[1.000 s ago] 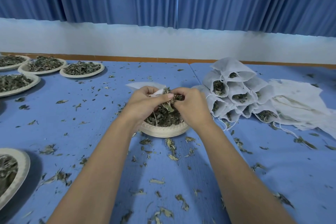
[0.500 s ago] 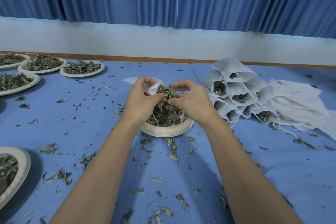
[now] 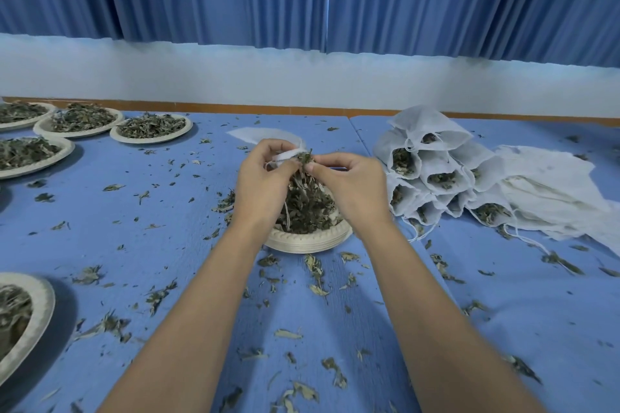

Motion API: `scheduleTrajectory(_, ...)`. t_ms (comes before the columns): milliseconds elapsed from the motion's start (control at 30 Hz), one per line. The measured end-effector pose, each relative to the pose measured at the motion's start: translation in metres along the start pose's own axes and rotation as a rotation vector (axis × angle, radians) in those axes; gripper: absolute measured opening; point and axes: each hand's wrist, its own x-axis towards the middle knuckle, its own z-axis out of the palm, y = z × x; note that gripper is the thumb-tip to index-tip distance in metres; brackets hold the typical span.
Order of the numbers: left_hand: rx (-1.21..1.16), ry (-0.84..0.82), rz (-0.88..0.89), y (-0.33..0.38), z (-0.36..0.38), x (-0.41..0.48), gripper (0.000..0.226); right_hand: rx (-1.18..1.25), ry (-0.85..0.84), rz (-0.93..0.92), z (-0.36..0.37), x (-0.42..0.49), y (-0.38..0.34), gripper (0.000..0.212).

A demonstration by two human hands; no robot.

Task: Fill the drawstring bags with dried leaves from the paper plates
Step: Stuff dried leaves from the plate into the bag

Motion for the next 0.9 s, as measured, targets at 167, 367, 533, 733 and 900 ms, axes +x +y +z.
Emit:
scheduleTrajectory(167, -0.124, -0.052, -0.09, 0.002, 0.001, -0.002, 0.024, -0.142, 0.076, -0.088, 0.01, -0.005, -0.001, 0.005)
scheduleTrajectory(367, -0.198, -0.027, -0.12, 0.002, 0.002, -0.001, 0.02, -0.299, 0.122, -0.197, 0.022, -0.011, -0.003, 0.014)
scheduleTrajectory(533, -0.328, -0.001, -0.181, 0.001, -0.002, 0.001, 0.024, -0.073, -0.08, -0.025, 0.015, -0.008, -0.012, 0.019)
scheduleTrajectory(733, -0.23, 0.048, -0.196, -0.007, -0.005, 0.003, 0.031, 0.13, -0.085, 0.073, 0.014, -0.004, -0.01, 0.017)
scheduleTrajectory(900, -0.118, 0.033, -0.159, -0.006, -0.009, 0.003, 0.034, -0.011, 0.003, -0.011, 0.006, -0.001, -0.007, 0.011)
